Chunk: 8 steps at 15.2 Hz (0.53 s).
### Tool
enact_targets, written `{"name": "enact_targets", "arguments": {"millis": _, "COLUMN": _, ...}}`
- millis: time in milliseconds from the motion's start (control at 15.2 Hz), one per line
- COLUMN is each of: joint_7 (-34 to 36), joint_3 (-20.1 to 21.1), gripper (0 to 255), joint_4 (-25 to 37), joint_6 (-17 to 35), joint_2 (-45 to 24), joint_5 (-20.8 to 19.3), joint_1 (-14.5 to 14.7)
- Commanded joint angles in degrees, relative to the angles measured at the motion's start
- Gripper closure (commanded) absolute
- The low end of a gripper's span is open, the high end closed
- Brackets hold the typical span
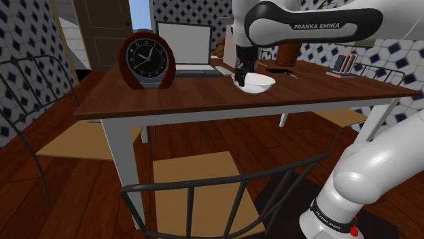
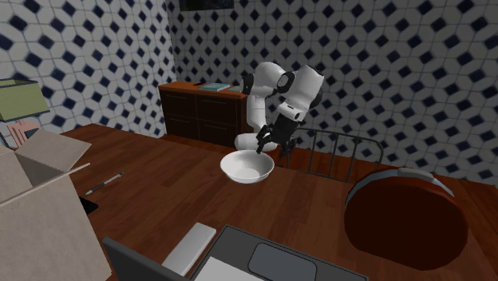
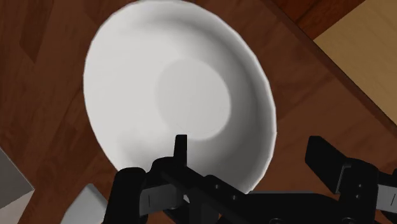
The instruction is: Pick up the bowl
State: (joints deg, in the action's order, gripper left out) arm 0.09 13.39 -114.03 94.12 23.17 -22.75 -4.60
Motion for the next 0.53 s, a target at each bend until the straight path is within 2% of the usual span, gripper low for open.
{"name": "enact_targets", "arguments": {"millis": 0, "joint_7": 0.64, "joint_3": 0.79, "gripper": 0, "joint_4": -0.31, "joint_6": 0.75, "joint_2": -1.11, "joint_5": -1.6, "joint_1": -0.09}}
{"name": "enact_targets", "arguments": {"millis": 462, "joint_7": 2.31, "joint_3": 0.65, "gripper": 0, "joint_4": -5.01, "joint_6": 4.49, "joint_2": -0.5, "joint_5": -1.71, "joint_1": 0.07}}
